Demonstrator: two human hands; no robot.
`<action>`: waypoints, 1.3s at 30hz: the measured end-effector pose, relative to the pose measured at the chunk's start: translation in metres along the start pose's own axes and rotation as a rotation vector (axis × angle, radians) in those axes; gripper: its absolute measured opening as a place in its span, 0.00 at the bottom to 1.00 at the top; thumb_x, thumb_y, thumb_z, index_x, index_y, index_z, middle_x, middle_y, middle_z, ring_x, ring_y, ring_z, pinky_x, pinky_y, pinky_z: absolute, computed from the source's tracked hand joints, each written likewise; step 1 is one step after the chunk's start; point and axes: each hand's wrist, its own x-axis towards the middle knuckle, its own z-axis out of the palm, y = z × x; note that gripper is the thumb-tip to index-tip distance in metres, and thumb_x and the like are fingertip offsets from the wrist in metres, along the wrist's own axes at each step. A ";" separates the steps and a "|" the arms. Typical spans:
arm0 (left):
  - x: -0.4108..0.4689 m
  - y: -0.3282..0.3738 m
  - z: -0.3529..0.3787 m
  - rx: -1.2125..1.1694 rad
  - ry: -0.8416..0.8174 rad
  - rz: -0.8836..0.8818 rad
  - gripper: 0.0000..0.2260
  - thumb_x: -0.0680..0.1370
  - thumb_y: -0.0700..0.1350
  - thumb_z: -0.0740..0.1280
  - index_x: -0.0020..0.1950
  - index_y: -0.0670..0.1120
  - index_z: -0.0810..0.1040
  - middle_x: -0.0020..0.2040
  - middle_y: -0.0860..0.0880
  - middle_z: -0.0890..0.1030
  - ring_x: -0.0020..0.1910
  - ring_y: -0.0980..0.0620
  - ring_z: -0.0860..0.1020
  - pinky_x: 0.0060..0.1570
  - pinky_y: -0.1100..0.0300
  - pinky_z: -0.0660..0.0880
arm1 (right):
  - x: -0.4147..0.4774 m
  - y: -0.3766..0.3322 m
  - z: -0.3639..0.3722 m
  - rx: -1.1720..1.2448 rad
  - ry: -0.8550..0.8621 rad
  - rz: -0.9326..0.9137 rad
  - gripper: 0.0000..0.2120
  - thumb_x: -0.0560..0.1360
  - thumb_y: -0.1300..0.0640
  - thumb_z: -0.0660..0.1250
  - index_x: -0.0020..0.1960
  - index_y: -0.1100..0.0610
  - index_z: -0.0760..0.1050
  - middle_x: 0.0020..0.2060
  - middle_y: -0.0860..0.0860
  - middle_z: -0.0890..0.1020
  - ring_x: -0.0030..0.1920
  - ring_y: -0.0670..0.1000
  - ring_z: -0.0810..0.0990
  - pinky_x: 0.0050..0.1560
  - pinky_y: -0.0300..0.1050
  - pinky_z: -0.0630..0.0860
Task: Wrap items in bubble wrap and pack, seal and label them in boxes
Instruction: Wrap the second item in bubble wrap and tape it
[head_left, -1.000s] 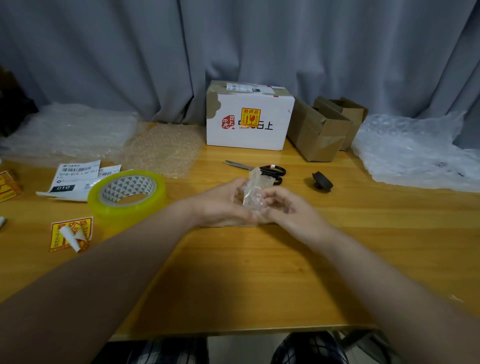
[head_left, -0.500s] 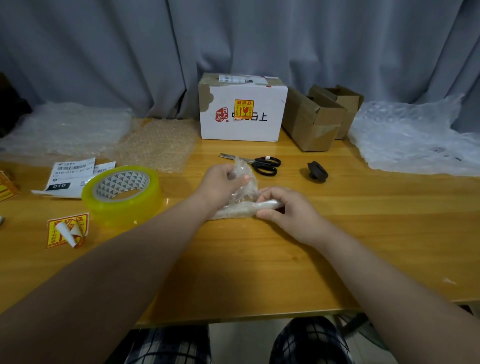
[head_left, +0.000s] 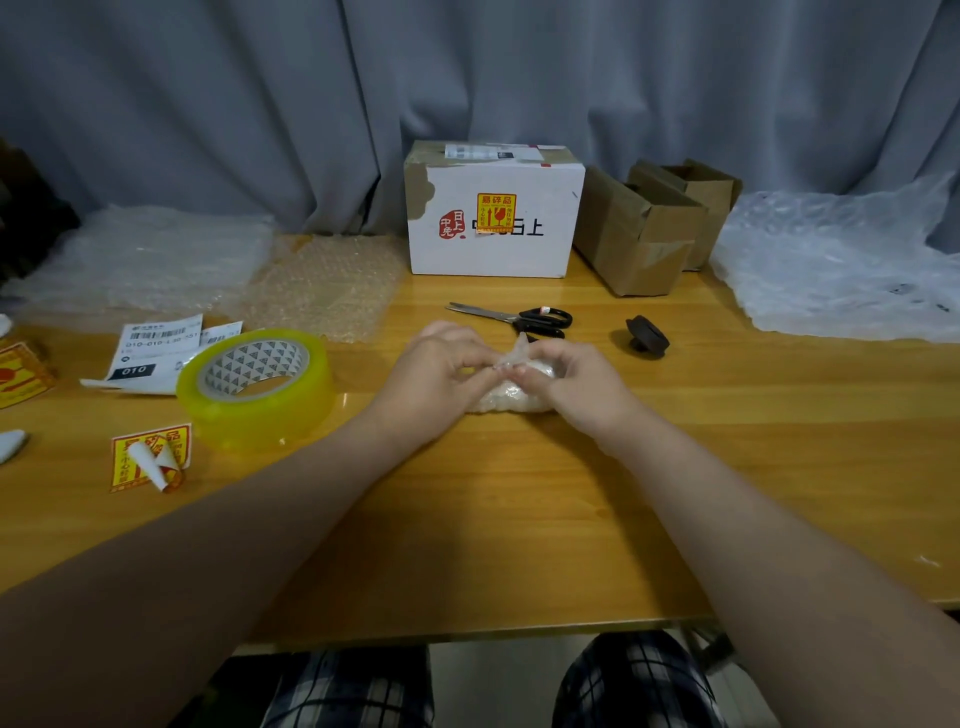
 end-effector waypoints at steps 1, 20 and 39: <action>0.001 -0.001 -0.002 -0.035 -0.006 -0.033 0.06 0.75 0.44 0.70 0.49 0.47 0.84 0.41 0.53 0.79 0.45 0.53 0.75 0.46 0.60 0.71 | 0.002 -0.002 -0.002 0.033 -0.033 0.040 0.08 0.76 0.51 0.69 0.54 0.50 0.81 0.50 0.44 0.82 0.50 0.42 0.77 0.50 0.39 0.71; -0.014 0.001 -0.027 0.414 -0.509 0.137 0.19 0.79 0.53 0.62 0.69 0.53 0.71 0.70 0.55 0.69 0.63 0.57 0.70 0.59 0.66 0.66 | -0.001 -0.012 -0.005 0.037 -0.141 0.213 0.15 0.73 0.47 0.70 0.56 0.54 0.76 0.49 0.49 0.80 0.49 0.48 0.77 0.45 0.40 0.72; -0.024 0.043 -0.118 0.444 -0.210 -0.111 0.15 0.79 0.58 0.58 0.56 0.49 0.74 0.46 0.51 0.78 0.43 0.51 0.75 0.39 0.57 0.66 | -0.017 -0.107 0.025 0.502 -0.123 -0.154 0.13 0.75 0.66 0.65 0.55 0.52 0.77 0.54 0.55 0.78 0.53 0.54 0.77 0.56 0.47 0.76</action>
